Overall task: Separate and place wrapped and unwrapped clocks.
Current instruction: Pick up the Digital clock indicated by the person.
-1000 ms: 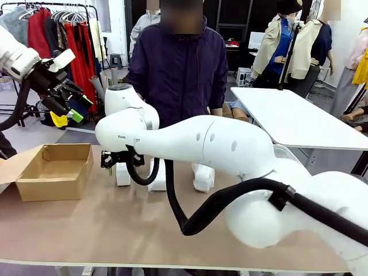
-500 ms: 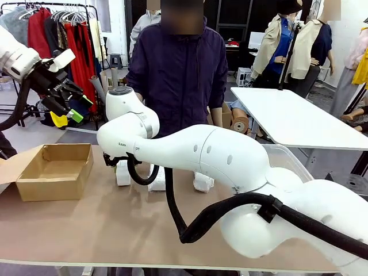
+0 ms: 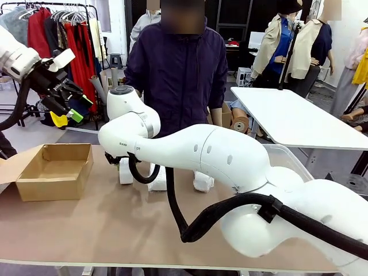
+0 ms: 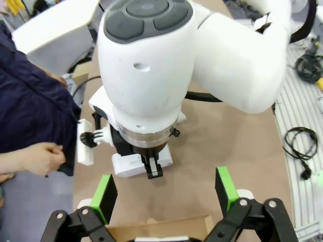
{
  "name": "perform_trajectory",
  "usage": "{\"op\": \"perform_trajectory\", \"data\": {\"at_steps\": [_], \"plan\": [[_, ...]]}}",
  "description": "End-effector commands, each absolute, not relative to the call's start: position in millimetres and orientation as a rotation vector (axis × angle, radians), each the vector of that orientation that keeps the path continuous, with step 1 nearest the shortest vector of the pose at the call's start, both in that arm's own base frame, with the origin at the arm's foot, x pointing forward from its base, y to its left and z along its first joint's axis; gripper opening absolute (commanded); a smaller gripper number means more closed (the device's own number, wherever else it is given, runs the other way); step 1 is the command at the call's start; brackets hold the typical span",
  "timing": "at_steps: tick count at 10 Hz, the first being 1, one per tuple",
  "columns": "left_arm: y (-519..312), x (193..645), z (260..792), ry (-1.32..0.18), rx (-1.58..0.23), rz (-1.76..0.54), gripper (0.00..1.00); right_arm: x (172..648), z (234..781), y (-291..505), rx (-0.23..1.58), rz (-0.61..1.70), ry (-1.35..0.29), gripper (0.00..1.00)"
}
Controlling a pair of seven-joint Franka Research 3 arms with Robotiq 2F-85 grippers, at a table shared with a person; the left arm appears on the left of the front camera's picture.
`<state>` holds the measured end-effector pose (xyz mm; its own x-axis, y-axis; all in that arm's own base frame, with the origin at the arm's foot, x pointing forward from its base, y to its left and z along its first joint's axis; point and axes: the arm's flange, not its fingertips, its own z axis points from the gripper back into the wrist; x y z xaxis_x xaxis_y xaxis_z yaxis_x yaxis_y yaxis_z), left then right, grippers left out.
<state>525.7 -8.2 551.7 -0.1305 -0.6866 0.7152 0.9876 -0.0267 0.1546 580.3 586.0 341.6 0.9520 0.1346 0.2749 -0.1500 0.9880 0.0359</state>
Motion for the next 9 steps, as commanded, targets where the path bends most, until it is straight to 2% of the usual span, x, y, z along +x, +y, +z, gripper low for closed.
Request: {"op": "perform_trajectory", "data": {"at_steps": [1, 5, 7, 9], "plan": [[-7.3, 521.4, 552.4, -0.743, -0.534, -1.560, 1.00, 590.4, 382.9, 586.0, 0.070, 0.088, -0.300, 0.00], [-7.3, 521.4, 552.4, -0.743, -0.534, -1.560, 1.00, 531.3, 445.5, 511.1, 0.242, 0.002, -0.242, 0.00], [-7.3, 521.4, 552.4, -0.743, -0.534, -1.560, 1.00, 496.8, 482.8, 483.1, 0.245, 0.040, -0.194, 0.00], [-7.3, 521.4, 552.4, -0.743, -0.534, -1.560, 1.00, 454.1, 515.4, 452.4, 0.133, 0.091, -0.149, 0.00]]}}
